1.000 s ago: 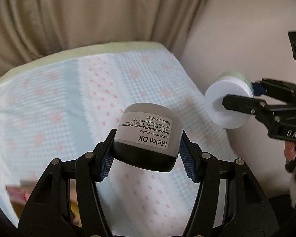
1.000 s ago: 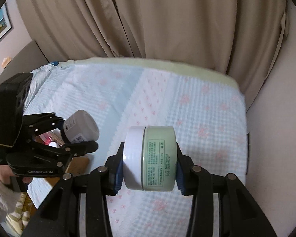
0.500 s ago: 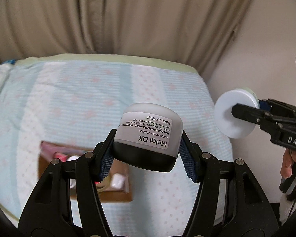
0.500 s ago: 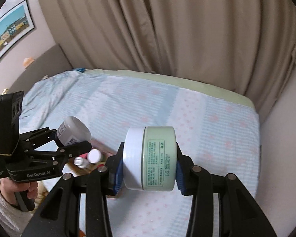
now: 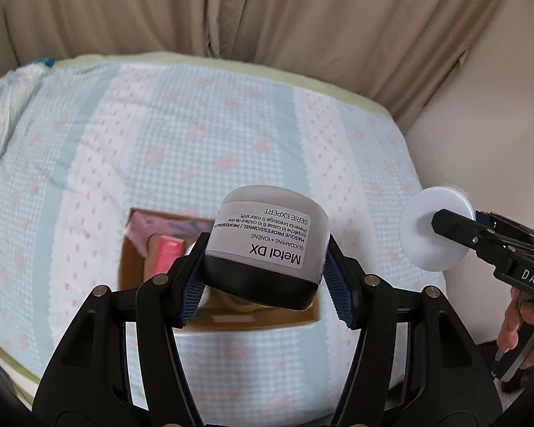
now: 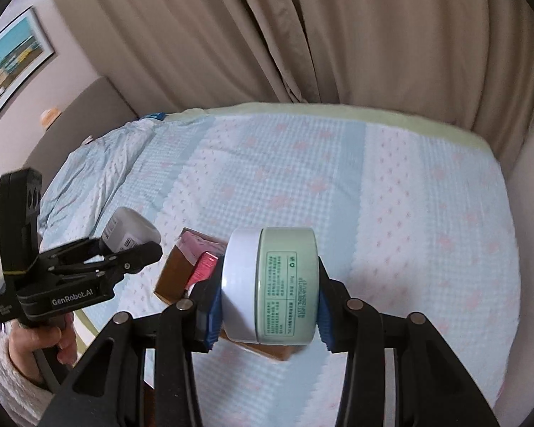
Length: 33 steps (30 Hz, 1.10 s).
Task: Organize rigid objects
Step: 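Carry the Metal DX jar and green jar over the cardboard box with both tools, then open both tools to release the two jars into the box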
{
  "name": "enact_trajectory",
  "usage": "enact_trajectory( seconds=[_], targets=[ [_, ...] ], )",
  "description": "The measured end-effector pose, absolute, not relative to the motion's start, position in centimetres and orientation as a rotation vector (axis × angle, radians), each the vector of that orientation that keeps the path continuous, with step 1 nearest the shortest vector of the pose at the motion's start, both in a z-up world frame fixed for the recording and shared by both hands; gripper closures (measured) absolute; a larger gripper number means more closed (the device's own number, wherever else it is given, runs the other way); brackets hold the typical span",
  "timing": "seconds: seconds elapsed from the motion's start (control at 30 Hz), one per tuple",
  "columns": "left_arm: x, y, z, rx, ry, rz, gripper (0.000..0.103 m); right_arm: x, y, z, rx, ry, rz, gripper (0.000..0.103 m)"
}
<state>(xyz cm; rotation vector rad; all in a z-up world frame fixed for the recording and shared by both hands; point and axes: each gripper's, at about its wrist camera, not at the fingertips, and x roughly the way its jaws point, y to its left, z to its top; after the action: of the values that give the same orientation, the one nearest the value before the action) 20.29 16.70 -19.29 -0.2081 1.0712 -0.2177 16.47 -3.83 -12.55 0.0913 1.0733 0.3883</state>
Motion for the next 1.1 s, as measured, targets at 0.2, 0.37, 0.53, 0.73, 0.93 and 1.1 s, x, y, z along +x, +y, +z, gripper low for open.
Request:
enact_trajectory(
  seconds=[0.2, 0.37, 0.53, 0.73, 0.93, 1.1],
  targets=[
    [22.2, 22.3, -23.7, -0.163, 1.14, -0.246, 0.046, 17.0, 0.0, -16.5, 0.173, 1.149, 0.279, 0.063],
    [24.7, 25.4, -28.4, -0.124, 1.216, -0.285, 0.046, 17.8, 1.9, -21.1, 0.245, 1.202, 0.167, 0.063],
    [27.1, 26.3, -33.6, -0.1, 1.276, -0.299, 0.046, 18.6, 2.7, -25.9, 0.302, 1.257, 0.088, 0.063],
    [29.4, 25.9, -39.2, -0.088, 1.331, -0.315, 0.046, 19.7, 4.1, -31.5, 0.257, 1.301, 0.054, 0.063],
    [29.4, 25.3, -42.4, 0.011, 1.371, -0.315, 0.046, 19.9, 3.8, -35.3, 0.28, 1.324, 0.001, 0.063],
    [29.2, 24.6, -42.9, 0.067, 1.373, -0.339, 0.046, 20.3, 3.9, -36.5, 0.262, 1.346, -0.025, 0.063]
  ],
)
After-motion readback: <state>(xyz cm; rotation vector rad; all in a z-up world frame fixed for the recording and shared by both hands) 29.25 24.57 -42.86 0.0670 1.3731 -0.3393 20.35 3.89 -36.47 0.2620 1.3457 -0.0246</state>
